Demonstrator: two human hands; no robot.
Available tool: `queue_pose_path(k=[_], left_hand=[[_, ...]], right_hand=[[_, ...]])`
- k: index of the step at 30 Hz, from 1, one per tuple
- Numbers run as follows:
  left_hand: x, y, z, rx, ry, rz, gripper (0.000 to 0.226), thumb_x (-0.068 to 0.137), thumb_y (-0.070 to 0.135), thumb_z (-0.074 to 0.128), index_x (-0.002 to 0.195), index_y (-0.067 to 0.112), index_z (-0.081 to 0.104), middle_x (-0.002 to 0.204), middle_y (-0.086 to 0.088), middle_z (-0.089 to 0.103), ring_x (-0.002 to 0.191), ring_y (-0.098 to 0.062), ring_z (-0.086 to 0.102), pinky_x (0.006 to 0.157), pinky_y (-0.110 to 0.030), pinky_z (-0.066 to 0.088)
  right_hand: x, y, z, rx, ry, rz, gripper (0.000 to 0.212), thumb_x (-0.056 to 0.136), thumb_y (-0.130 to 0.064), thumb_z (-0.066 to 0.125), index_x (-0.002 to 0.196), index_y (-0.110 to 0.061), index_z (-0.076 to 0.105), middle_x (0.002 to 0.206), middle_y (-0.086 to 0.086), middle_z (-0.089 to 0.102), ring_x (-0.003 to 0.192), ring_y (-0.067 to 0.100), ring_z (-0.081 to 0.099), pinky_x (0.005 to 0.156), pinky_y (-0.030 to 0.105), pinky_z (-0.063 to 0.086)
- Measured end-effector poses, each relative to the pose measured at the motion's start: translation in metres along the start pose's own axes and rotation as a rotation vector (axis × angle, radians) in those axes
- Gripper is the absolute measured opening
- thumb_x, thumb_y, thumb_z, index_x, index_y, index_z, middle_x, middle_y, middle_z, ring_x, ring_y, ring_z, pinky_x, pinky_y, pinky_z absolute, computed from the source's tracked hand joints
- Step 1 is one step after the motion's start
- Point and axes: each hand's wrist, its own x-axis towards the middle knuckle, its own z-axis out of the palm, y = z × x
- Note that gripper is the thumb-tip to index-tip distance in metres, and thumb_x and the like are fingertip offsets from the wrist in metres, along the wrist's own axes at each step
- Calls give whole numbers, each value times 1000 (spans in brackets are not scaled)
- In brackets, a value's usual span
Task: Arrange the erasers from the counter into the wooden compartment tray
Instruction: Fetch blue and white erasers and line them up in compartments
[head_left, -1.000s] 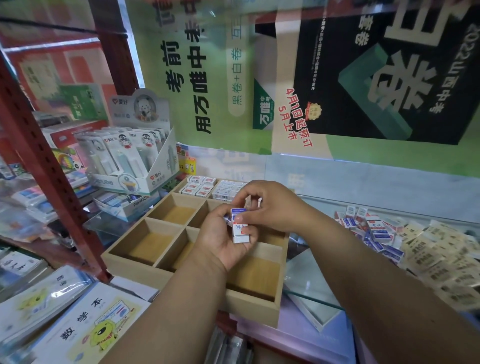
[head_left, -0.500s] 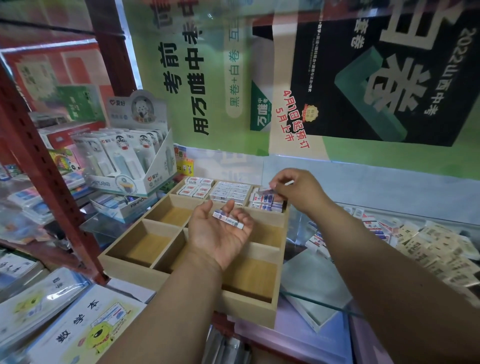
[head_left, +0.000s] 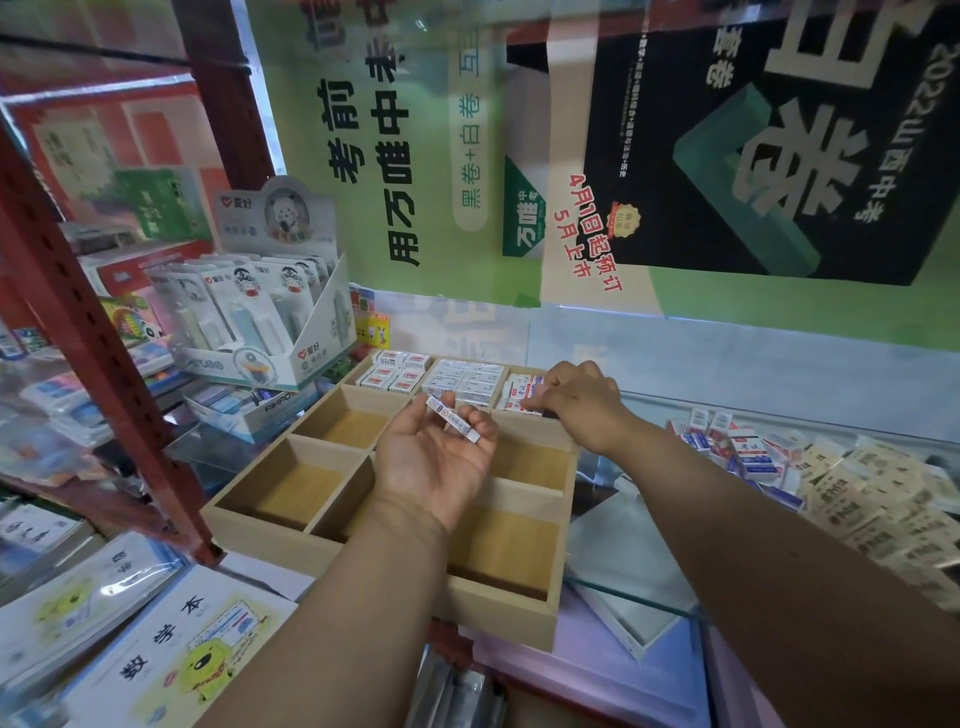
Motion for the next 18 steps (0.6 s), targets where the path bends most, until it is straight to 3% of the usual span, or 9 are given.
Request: queue_pose_path(k=[2, 4, 6, 11, 13, 15, 18], left_hand=[[1, -1, 0, 4, 12, -5, 24, 95, 25, 47, 83, 6, 54, 67, -8, 52, 61, -18, 48, 61, -27, 43], [0, -2, 1, 3, 21, -10, 24, 96, 26, 49, 84, 6, 55, 67, -8, 53, 60, -18, 49, 58, -27, 45], [0, -2, 1, -2, 27, -10, 24, 96, 27, 50, 85, 6, 55, 66, -8, 54, 60, -18, 50, 56, -26, 47], [4, -2, 3, 4, 61, -8, 30, 101, 32, 47, 86, 6, 54, 61, -6, 51, 56, -15, 49, 50, -24, 51], [4, -3, 2, 5, 71, -11, 30, 101, 32, 46, 91, 5, 55, 67, -8, 52, 58, -14, 50, 50, -25, 52], [2, -2, 3, -9, 65, -28, 24, 101, 25, 47, 94, 4, 56, 75, -11, 52, 62, -16, 51, 52, -27, 53], [0, 0, 4, -4, 61, -38, 18, 96, 7, 40, 94, 1, 57, 77, -14, 54, 66, -20, 52, 60, -30, 55]], right_hand=[[-1, 6, 2, 5, -5, -20, 23, 91, -42, 53, 104, -23, 55, 96, -11, 44, 103, 15, 33, 90, 30, 26], [0, 12, 4, -27, -20, -62, 32, 96, -43, 44, 119, -26, 57, 126, -7, 49, 121, 14, 34, 96, 28, 21], [0, 15, 7, -135, -61, -100, 40, 101, -41, 32, 129, -26, 55, 143, -6, 44, 133, 12, 31, 102, 29, 16], [-3, 17, 6, -137, -56, -131, 40, 102, -37, 30, 127, -24, 58, 140, -7, 47, 130, 12, 32, 100, 29, 17], [-3, 22, 4, -79, 41, -129, 36, 101, -34, 34, 117, -22, 64, 130, -6, 54, 121, 10, 37, 94, 26, 19], [-5, 23, 4, -31, 133, -134, 28, 100, -29, 40, 104, -21, 67, 119, -6, 60, 113, 10, 40, 86, 25, 18], [-7, 18, 8, -49, 97, -130, 28, 100, -30, 38, 109, -22, 64, 120, -6, 59, 114, 10, 38, 85, 25, 16]])
